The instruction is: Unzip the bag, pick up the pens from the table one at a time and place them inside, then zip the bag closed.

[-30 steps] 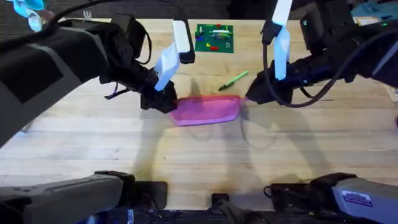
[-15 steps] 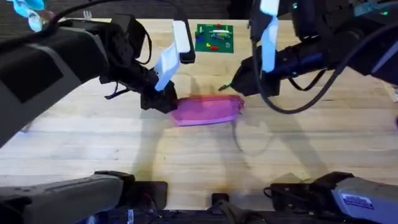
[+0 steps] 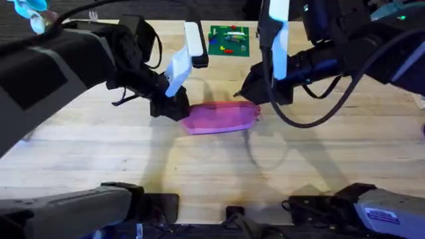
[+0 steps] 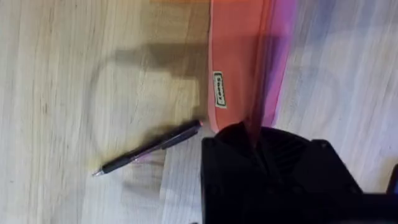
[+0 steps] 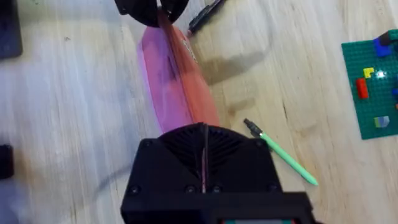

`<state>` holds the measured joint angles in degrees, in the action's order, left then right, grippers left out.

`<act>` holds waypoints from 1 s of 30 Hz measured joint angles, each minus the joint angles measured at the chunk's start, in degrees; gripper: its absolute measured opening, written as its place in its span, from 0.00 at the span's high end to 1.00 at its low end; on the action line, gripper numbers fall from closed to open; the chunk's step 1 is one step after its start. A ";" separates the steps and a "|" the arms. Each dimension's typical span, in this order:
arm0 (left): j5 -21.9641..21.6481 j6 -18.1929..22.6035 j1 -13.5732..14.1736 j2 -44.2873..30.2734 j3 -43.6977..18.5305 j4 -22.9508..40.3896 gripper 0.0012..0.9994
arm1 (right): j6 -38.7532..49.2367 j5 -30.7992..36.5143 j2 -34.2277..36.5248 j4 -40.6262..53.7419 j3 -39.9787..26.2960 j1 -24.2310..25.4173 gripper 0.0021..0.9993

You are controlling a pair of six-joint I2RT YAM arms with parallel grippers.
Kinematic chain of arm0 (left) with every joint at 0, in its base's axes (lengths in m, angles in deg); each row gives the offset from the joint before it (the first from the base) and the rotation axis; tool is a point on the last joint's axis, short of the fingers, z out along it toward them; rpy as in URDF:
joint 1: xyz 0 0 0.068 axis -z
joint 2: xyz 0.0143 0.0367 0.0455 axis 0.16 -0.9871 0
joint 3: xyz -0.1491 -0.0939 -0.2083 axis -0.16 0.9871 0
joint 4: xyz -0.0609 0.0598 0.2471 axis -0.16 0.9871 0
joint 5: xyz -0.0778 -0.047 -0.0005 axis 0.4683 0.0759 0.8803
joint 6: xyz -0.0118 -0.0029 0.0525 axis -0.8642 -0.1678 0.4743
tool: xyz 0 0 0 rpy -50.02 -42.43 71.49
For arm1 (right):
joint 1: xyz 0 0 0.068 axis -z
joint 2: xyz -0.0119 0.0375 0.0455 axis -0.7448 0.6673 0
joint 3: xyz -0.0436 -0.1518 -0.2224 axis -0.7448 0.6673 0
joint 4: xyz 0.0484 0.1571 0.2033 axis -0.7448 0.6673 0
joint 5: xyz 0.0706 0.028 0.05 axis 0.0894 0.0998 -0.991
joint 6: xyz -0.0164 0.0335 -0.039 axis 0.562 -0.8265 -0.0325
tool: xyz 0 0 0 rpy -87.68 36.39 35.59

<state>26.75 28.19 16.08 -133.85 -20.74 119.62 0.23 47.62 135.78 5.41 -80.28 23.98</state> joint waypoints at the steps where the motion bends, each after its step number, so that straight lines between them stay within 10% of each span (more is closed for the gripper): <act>1: 0.00 0.00 0.00 0.00 0.00 0.00 0.96 | 0.00 0.02 -0.01 -0.01 -0.01 0.02 0.97; 7: 0.00 0.00 0.01 0.00 0.00 0.00 0.96 | -0.10 2.39 -3.09 0.19 0.00 0.01 0.95; 14: 0.00 0.00 0.00 0.00 0.00 0.00 0.96 | 0.39 9.28 -10.36 2.82 -0.01 0.00 0.03; 30: 0.00 0.00 0.00 0.00 0.00 0.00 0.96 | -2.30 16.35 -16.33 17.84 -0.03 0.49 0.00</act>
<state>26.75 28.19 16.08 -133.85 -20.74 119.62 -2.07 63.96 119.45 23.25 -80.31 24.47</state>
